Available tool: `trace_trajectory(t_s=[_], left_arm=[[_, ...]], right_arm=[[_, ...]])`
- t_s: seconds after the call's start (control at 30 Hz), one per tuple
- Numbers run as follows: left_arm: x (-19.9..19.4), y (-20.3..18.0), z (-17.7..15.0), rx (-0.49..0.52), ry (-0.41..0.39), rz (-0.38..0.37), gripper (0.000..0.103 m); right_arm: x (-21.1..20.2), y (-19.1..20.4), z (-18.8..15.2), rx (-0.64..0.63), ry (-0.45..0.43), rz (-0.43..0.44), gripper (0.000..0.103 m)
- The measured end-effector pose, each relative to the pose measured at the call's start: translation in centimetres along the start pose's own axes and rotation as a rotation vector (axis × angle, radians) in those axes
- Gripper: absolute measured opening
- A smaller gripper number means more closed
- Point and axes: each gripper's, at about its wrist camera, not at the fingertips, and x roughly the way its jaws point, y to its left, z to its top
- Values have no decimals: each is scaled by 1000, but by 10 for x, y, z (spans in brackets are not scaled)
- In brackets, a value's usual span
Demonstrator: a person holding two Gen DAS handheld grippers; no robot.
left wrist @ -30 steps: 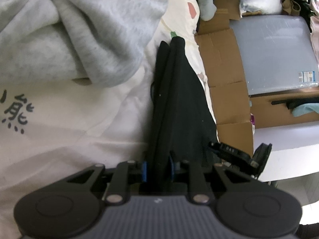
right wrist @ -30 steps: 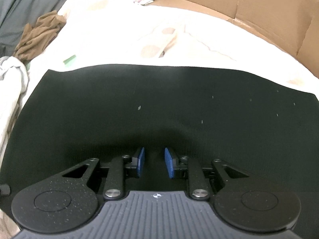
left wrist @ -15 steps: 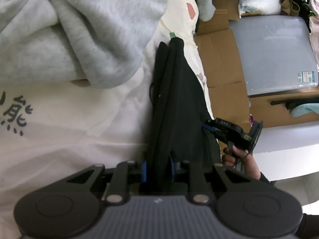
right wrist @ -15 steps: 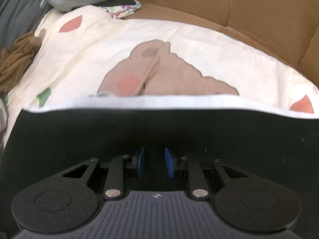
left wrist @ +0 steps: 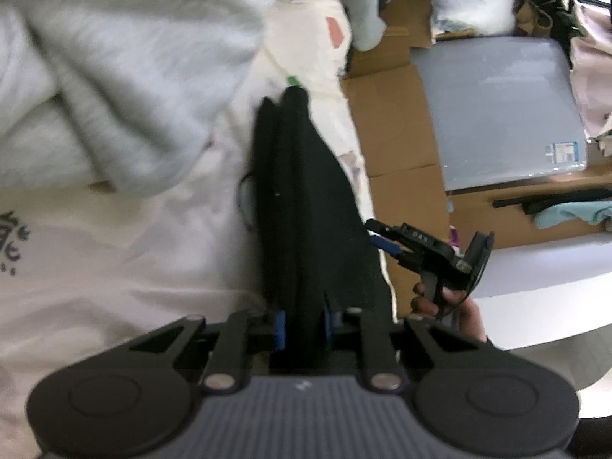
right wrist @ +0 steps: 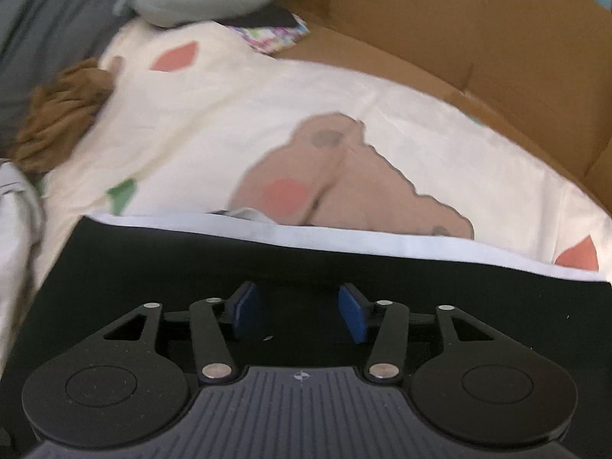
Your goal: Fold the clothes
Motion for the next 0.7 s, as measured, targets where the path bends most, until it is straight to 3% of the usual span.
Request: trace_trajectory(t_s=[0.17,0.33,0.57,0.7], left_arm=[[4,-17,6,6,8,-24,17],[6,-27,11,36,33,3,16],[7,-32,12,63,50,20,16],[7,-30,11,57,48,31,16]], right_arm=[[-30,31,-9,-102,-67,-52,84],[-52,49,-24,-171,-90,25,86],[-58,61,-44,-174,-19,112,87],[-53,60,-51,-142,19,120,89]])
